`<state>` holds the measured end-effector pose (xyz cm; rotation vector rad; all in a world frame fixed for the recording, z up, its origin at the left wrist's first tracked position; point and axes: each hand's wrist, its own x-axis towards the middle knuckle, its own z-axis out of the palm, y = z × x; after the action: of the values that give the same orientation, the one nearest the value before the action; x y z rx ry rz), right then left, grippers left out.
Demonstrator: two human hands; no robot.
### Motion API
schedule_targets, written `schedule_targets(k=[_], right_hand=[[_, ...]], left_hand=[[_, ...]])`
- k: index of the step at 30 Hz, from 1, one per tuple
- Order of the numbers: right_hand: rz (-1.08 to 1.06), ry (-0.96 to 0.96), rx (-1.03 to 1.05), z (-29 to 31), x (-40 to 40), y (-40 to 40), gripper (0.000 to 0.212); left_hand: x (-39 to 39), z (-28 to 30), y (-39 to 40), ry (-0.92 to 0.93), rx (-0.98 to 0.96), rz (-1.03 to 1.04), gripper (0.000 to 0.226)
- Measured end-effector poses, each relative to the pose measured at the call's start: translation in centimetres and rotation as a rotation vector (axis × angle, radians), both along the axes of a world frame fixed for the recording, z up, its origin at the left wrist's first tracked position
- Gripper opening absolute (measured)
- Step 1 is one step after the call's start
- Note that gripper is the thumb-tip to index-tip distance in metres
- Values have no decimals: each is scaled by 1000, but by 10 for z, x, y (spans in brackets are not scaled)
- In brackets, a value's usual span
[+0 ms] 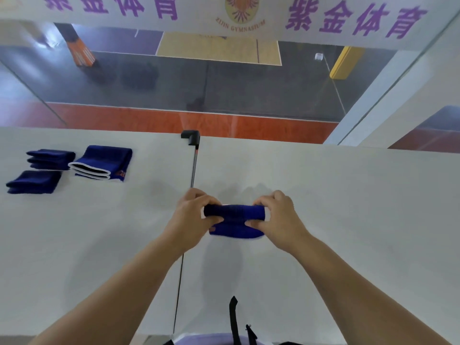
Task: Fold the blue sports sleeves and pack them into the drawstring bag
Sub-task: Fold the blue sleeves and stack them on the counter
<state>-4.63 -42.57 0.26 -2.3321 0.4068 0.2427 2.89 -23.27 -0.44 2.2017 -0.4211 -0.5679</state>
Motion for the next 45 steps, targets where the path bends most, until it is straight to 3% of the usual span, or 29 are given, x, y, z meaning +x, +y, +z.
schedule_targets(k=[6,10,17,22,28,32,38,42,45], right_hand=[[196,120,107,11,6,23,11],[274,150,160,14,21,49,17],[386,157,54,20,72,101,21],[251,93,43,23,117,139,14],[79,14,245,27,180,193,8],[-54,37,449,23,221,227,16],[-202,127,634,1,273,262,21],[-208,231,528,-26,294,270,20],[-70,255,180,-39,303,272,21]], left_hand=[[-8,4,35,82,47,-50,16],[-4,3,68,100,91,-16,13],[33,0,140,104,192,79,15],[80,7,207,29,300,103,17],[146,9,277,-76,377,120,16],[188,4,310,-223,364,89,7],[226,-19,330,-298,381,69,30],[236,-47,341,-218,450,-8,29],[237,-59,343,-193,442,-28,22]])
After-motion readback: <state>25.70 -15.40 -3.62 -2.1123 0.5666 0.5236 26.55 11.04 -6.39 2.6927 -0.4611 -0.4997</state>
